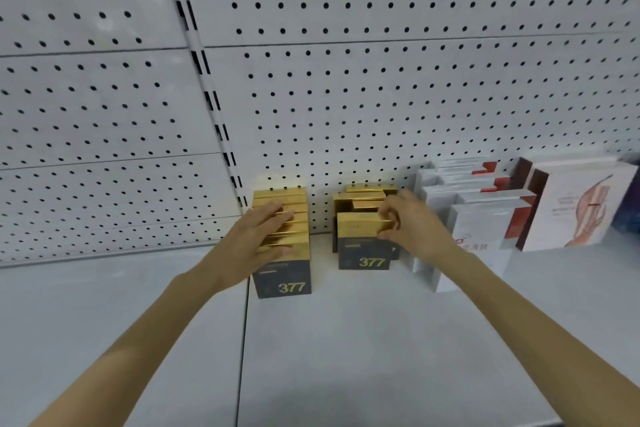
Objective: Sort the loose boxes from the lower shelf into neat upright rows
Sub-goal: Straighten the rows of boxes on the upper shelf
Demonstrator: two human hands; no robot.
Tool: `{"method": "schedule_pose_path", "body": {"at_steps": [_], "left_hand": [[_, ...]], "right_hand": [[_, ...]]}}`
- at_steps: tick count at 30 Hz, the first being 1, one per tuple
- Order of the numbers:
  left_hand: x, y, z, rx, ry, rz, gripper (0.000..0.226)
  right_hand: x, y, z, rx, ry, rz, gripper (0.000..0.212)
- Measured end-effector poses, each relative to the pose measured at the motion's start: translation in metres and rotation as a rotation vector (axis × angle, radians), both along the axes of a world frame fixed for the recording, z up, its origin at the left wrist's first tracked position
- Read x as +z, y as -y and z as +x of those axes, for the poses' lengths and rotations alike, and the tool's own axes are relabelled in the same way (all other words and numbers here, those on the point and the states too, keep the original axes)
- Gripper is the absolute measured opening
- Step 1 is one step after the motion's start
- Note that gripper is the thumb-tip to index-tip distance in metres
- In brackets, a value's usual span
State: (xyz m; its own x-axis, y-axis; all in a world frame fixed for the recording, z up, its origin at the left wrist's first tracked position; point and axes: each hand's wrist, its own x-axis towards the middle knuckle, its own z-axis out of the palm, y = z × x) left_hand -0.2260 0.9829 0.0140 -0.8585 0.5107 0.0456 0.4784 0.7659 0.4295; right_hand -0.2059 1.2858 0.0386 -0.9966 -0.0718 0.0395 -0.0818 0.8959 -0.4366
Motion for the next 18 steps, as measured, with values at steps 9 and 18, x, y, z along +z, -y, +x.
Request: {"method": "schedule_pose_path", "body": {"at_steps": [9,18], "left_hand": [[-0.006,0.001,-0.003,-0.082,-0.211,-0.251,0.084],[0.037,-0.071,-0.026,-0.154,-0.120,-0.194,0.079]], "right_hand": [[-0.021,0.009,0.001,0.043,-0.227,0.297,0.068],[-0.034,0.018,-0.017,-0.170,-0.101,-0.186,0.113]]}}
